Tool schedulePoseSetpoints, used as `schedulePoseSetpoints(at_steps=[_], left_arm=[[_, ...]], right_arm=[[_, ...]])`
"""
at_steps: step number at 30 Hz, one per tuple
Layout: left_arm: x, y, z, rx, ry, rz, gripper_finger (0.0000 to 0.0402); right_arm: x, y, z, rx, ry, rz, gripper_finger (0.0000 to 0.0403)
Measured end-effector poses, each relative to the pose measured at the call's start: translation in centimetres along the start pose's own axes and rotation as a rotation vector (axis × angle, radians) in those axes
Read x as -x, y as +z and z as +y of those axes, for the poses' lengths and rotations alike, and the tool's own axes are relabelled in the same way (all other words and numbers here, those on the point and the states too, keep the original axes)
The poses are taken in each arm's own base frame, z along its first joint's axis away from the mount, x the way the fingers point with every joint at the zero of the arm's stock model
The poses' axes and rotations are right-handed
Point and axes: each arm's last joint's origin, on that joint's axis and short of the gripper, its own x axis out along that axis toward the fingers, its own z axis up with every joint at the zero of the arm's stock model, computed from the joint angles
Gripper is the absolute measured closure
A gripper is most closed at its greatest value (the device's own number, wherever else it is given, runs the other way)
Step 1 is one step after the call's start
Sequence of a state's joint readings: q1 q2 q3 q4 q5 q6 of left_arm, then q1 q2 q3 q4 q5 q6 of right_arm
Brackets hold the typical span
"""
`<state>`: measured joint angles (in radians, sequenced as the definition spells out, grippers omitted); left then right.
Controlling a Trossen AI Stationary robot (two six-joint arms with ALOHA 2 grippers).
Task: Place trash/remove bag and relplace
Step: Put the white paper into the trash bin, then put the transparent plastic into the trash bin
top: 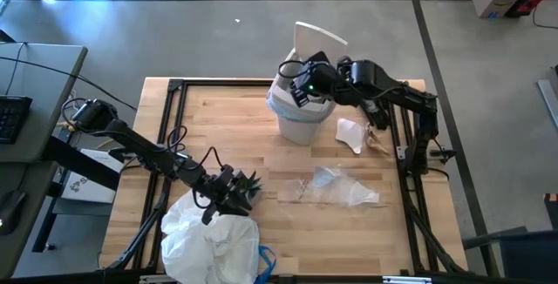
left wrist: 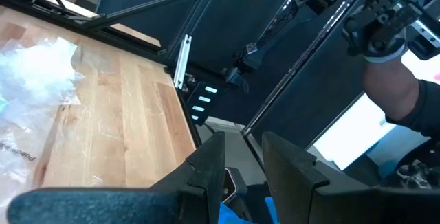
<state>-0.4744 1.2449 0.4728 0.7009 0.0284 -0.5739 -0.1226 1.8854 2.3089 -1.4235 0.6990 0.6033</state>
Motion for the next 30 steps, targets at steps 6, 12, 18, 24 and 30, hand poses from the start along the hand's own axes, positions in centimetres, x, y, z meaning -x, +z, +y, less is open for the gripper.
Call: schedulePoseSetpoints(at_steps=[6, 12, 18, 24, 30], left_arm=[[0.0, 0.0, 0.0, -0.001, 0.006, -0.003, 0.0321], [0.0, 0.0, 0.0, -0.001, 0.013, -0.008, 0.0321], [0.0, 0.1, 0.1, 0.0, 0.029, -0.018, 0.0321], [0.0, 0.2, 0.2, 0.018, 0.077, -0.054, 0.0321], [0.1, 1.4, 0.1, 0.033, 0.077, -0.193, 0.0321]], right_arm=[[0.2, -0.2, 0.0, 0.015, -0.023, 0.0, 0.0402], [0.2, -0.6, -0.2, 0.021, -0.022, 0.039, 0.0365], [0.4, -0.8, 0.0, 0.035, -0.031, 0.041, 0.0282], [2.1, -1.5, 1.4, 0.095, -0.087, -0.084, 0.0227], [5.4, -3.0, 4.6, 0.145, 0.057, -0.169, 0.023]])
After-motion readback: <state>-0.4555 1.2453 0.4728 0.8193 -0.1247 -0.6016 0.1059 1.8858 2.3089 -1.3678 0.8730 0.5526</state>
